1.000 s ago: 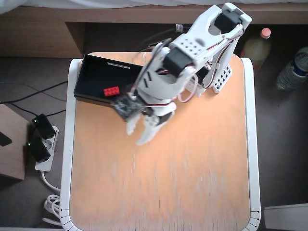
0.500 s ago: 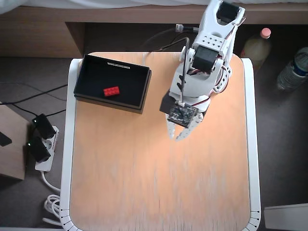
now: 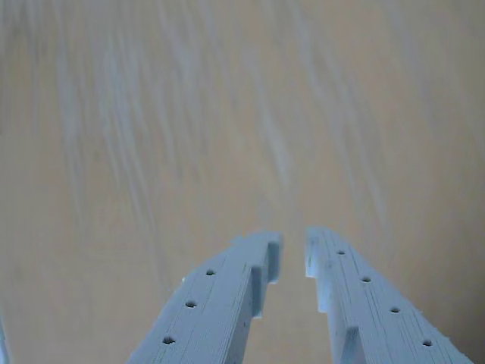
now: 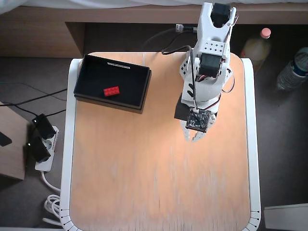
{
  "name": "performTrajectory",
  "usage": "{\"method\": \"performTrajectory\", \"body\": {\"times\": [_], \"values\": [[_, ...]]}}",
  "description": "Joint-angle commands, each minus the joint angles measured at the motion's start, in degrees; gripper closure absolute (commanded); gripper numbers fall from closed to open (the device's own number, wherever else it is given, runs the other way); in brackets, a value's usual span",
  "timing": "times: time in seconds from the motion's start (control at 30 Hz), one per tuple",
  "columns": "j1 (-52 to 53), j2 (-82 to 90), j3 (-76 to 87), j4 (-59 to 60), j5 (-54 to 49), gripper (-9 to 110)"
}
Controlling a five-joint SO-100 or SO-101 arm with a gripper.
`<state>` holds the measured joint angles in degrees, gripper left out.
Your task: Grasp a lego block and put it in the bin.
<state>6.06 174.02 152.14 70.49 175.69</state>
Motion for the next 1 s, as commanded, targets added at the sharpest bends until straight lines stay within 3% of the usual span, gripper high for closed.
{"method": "performTrajectory", "body": {"times": [0.0, 0.3, 0.97], "values": [[-0.97, 3.78, 2.29, -3.34, -0.26, 101], [-0.79, 14.68, 16.79, -3.43, -0.62, 101], [-0.44, 14.94, 29.71, -0.62, -5.98, 101]]}}
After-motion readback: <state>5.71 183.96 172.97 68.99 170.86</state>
